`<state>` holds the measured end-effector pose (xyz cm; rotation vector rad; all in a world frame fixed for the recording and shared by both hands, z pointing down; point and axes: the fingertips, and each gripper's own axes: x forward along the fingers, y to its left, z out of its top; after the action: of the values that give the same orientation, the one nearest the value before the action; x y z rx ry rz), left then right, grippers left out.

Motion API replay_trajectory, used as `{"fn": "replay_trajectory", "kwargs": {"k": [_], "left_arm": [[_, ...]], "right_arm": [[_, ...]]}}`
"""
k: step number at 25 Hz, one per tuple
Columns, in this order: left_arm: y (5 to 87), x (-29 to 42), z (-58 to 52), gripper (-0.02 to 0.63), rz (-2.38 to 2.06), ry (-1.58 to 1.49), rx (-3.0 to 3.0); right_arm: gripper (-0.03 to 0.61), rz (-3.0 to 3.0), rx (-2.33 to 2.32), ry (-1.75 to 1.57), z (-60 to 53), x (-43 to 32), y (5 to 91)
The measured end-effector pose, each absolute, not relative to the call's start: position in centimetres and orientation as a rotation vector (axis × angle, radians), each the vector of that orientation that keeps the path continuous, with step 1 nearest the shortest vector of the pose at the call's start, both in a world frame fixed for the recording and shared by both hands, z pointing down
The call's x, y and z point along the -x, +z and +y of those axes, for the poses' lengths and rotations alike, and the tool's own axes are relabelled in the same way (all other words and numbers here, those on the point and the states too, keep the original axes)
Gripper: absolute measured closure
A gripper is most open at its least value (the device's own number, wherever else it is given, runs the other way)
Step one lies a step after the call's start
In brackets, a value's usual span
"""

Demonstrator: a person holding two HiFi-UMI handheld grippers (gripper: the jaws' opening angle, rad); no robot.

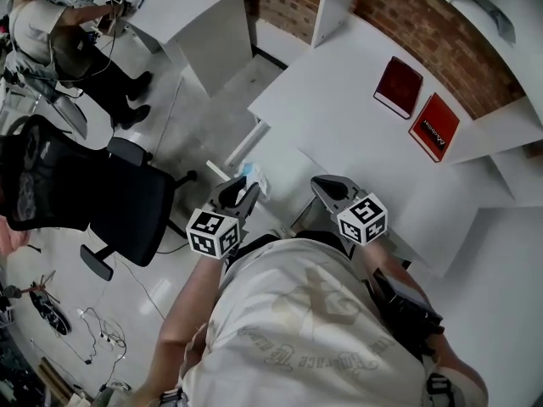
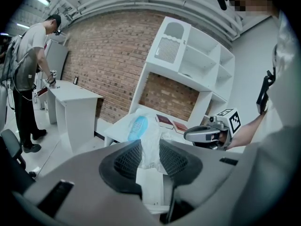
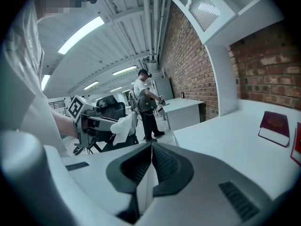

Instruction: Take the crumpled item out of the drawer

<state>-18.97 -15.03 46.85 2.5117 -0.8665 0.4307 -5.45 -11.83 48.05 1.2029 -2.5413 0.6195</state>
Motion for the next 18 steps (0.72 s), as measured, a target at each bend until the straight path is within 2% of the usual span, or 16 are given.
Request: {"fn": "replay_trajectory", "kwargs": {"k": [18], "left_arm": [[47.6, 18.7, -12.9, 0.483, -0.861, 0.447, -2.497]], "right_arm": [[0.554, -2.554, -1.214, 0.600, -11.0, 6.4, 47.6]]}}
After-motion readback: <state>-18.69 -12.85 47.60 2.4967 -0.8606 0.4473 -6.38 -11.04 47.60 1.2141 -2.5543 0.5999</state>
